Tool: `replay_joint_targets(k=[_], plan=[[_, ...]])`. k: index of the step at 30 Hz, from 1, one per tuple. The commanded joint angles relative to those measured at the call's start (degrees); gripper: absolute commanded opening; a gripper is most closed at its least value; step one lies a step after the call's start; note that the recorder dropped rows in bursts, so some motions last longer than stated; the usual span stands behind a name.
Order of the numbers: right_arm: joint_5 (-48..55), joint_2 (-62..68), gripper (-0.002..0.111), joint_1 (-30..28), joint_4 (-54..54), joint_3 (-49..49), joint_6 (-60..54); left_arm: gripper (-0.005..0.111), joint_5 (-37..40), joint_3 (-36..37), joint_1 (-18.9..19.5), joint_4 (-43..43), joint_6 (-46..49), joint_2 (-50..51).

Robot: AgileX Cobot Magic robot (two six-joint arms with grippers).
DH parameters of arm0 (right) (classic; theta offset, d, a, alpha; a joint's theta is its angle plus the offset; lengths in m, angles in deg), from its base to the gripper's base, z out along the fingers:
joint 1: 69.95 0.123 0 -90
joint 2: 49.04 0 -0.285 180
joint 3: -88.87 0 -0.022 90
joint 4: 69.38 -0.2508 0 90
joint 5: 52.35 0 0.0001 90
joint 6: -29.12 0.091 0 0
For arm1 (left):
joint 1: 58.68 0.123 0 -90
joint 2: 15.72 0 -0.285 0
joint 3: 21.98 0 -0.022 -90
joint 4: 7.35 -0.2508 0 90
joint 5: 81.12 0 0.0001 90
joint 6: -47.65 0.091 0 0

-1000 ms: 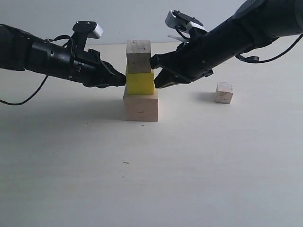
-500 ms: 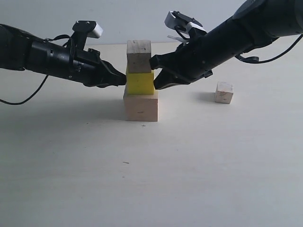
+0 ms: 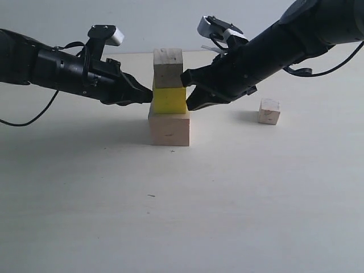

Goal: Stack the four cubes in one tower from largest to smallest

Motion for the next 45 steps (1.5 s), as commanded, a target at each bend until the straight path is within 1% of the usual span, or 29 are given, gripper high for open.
replay_joint_targets(k=[1, 7, 11, 15, 20, 26, 29, 32, 36, 40, 45], plan=[[-1.75, -0.24, 0.0, -0.19, 5.78, 0.35, 4.66, 0.0, -0.68, -0.34, 0.09, 0.32, -0.54, -0.13], [-4.39, -0.24, 0.0, -0.19, 6.14, 0.35, 4.93, 0.0, -4.01, -0.34, 0.32, -0.54, -2.1, -0.23], [-4.79, -0.01, 0.0, -0.19, 6.43, 0.24, 5.03, 0.0, -3.76, -0.21, 0.84, -2.28, -3.4, -0.23], [-5.95, -0.01, 0.0, -0.19, 6.56, 0.24, 6.85, 0.0, -3.87, -0.08, 0.89, -6.37, -6.87, -0.23], [-5.6, -0.01, 0.0, -0.19, 6.56, 0.24, 7.41, 0.0, -4.27, 1.98, 0.89, -6.24, -6.87, 0.04], [-5.22, -0.01, 0.0, -0.19, 7.08, 0.24, 9.64, 0.0, -3.12, 2.45, 0.89, -5.95, -6.87, 0.9], [-5.95, -0.01, 0.0, -0.19, 9.31, 0.24, 11.82, 0.0, -2.76, 2.45, 0.78, -5.95, -6.87, 1.0], [-7.11, -0.01, 0.0, -0.19, 13.84, 0.24, 16.97, 0.0, -2.32, 2.45, 0.57, -5.95, -6.76, 1.49], [-7.71, -0.26, 0.0, -0.31, 18.33, 0.24, 19.95, 0.0, -2.31, 2.45, -0.53, -6.03, -6.62, 2.53], [-8.09, -0.65, 0.0, -0.31, 19.13, 0.24, 20.34, 0.0, -2.31, 2.45, -1.44, -6.03, -6.38, 2.75], [-8.17, -1.0, 0.0, -0.31, 19.13, 0.24, 20.44, 0.0, -2.31, 2.45, -1.44, -6.03, -6.38, 2.75]])
